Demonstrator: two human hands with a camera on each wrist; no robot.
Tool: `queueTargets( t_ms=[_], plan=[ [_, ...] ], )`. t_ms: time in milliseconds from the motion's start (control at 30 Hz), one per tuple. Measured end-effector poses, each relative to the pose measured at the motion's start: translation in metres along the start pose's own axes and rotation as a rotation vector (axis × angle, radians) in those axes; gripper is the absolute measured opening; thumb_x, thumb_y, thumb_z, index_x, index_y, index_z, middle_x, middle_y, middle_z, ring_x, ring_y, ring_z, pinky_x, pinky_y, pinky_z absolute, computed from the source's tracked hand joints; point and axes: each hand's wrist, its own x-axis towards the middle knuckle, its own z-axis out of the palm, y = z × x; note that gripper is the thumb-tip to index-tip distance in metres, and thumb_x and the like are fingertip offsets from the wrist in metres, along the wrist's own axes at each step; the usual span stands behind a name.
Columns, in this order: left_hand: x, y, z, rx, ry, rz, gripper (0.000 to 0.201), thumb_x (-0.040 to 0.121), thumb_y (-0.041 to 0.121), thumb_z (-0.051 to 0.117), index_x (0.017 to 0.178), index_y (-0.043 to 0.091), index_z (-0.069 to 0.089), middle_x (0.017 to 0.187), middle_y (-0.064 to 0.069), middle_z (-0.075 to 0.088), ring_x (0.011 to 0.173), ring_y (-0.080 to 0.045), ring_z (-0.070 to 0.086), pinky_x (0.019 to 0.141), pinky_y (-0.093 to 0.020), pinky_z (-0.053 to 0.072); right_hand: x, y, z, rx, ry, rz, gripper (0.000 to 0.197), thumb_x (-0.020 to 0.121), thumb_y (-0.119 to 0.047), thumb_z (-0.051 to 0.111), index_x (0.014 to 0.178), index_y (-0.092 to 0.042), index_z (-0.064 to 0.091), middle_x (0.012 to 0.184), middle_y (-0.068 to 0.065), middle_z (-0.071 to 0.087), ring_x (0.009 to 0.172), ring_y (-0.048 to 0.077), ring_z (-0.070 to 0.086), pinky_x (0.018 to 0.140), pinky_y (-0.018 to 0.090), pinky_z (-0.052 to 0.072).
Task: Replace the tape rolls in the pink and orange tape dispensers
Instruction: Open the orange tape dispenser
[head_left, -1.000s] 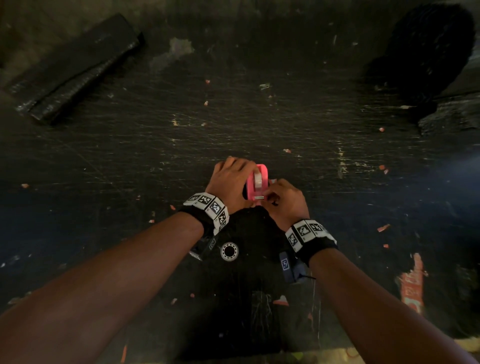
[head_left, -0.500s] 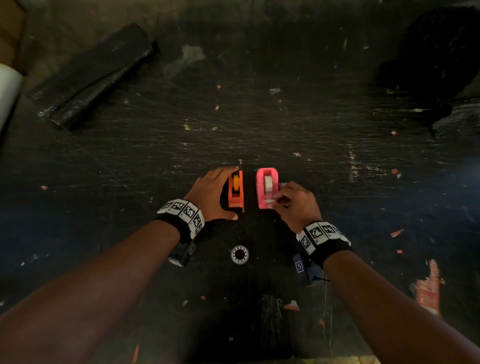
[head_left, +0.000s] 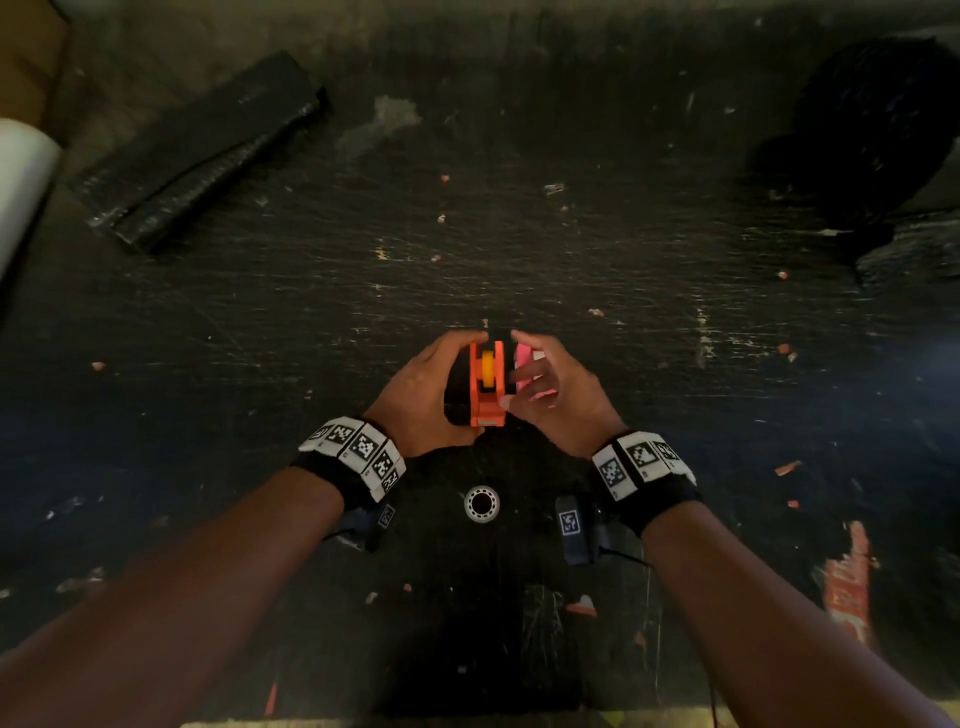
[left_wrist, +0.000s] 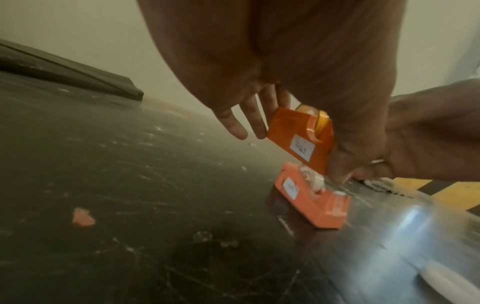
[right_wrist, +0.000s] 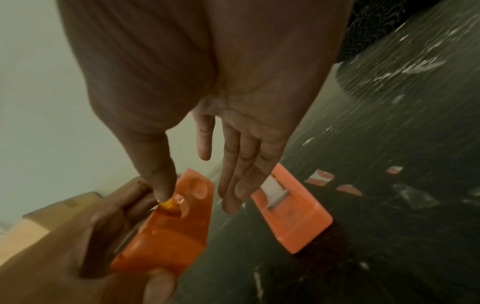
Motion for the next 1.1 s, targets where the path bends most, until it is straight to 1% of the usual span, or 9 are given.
queueTargets(
  t_ms=[133,267,433,567,633,700,833,1033,1100],
  plan=[
    [-0.015,0.009,-0.002,-0.065,0.024,0.038,0.109,0.06,0.031,0.095,0.149,0.031,0.033,0.15,0.004,0.047,0.139,-0.013,0.048,0.117,-0.041,0.042,-0.005,-0.007,0.001,0.133,-0.08,-0.041,0.079,0.083,-0.001,0.078,0.148,-0.028,0.043,0.112,0.002,0.071,0.107,0.009,0.069,0.093,0.026,0.056],
    [-0.031,0.011,-0.002,-0.142,0.074,0.05,0.113,0.059,0.038,0.097,0.152,0.028,0.033,0.151,0.008,0.047,0.139,-0.003,0.045,0.115,-0.024,0.036,-0.014,-0.006,-0.002,0.285,-0.121,0.016,0.076,0.082,0.002,0.078,0.145,-0.026,0.047,0.112,0.01,0.074,0.11,0.013,0.07,0.099,0.037,0.056],
    [-0.045,0.008,-0.008,-0.106,0.082,0.028,0.105,0.056,0.04,0.097,0.145,0.029,0.042,0.144,0.014,0.048,0.131,0.006,0.043,0.106,-0.009,0.029,-0.025,0.003,0.003,0.292,-0.11,0.036,0.074,0.08,0.003,0.08,0.14,-0.029,0.051,0.112,0.011,0.075,0.111,0.016,0.071,0.101,0.05,0.055],
    [-0.059,-0.01,-0.02,0.043,0.093,-0.064,0.105,0.055,0.04,0.097,0.144,0.031,0.041,0.144,0.008,0.042,0.13,-0.006,0.044,0.109,-0.028,0.038,-0.032,0.006,0.001,0.286,-0.046,0.024,0.075,0.078,0.006,0.08,0.14,-0.025,0.052,0.121,0.009,0.071,0.113,0.018,0.07,0.099,0.05,0.056],
    [-0.067,-0.028,-0.02,0.18,0.084,-0.122,0.108,0.054,0.047,0.096,0.145,0.031,0.041,0.142,0.004,0.042,0.13,-0.015,0.047,0.109,-0.04,0.044,-0.036,0.007,0.001,0.265,-0.038,0.014,0.075,0.078,0.005,0.081,0.14,-0.025,0.052,0.122,0.009,0.071,0.113,0.019,0.07,0.099,0.05,0.056],
    [-0.075,-0.044,-0.016,0.303,0.048,-0.213,0.111,0.052,0.057,0.093,0.146,0.032,0.039,0.144,0.0,0.042,0.133,-0.022,0.045,0.113,-0.05,0.042,-0.039,0.008,0.001,0.248,-0.035,0.008,0.075,0.078,0.003,0.081,0.141,-0.026,0.051,0.122,0.007,0.071,0.112,0.018,0.07,0.099,0.05,0.056],
    [-0.083,-0.06,-0.004,0.448,0.009,-0.315,0.115,0.052,0.066,0.089,0.149,0.031,0.038,0.147,-0.003,0.039,0.137,-0.027,0.039,0.114,-0.051,0.036,-0.044,0.008,0.004,0.235,-0.039,0.013,0.075,0.079,0.002,0.08,0.142,-0.025,0.05,0.121,0.004,0.071,0.11,0.014,0.071,0.099,0.049,0.056],
    [-0.085,-0.058,-0.003,0.443,-0.032,-0.347,0.124,0.052,0.065,0.089,0.154,0.034,0.027,0.153,-0.004,0.034,0.14,-0.028,0.037,0.114,-0.053,0.037,-0.048,0.009,0.012,0.231,-0.06,0.01,0.077,0.079,0.001,0.081,0.142,-0.03,0.05,0.117,0.006,0.073,0.11,0.016,0.07,0.1,0.051,0.056],
    [-0.088,-0.051,-0.004,0.416,0.01,-0.339,0.128,0.05,0.069,0.088,0.156,0.035,0.025,0.153,-0.005,0.033,0.14,-0.029,0.036,0.114,-0.054,0.039,-0.049,0.009,0.013,0.234,-0.069,0.005,0.077,0.078,-0.001,0.083,0.141,-0.032,0.051,0.115,0.006,0.074,0.11,0.017,0.071,0.099,0.052,0.055]
  ],
)
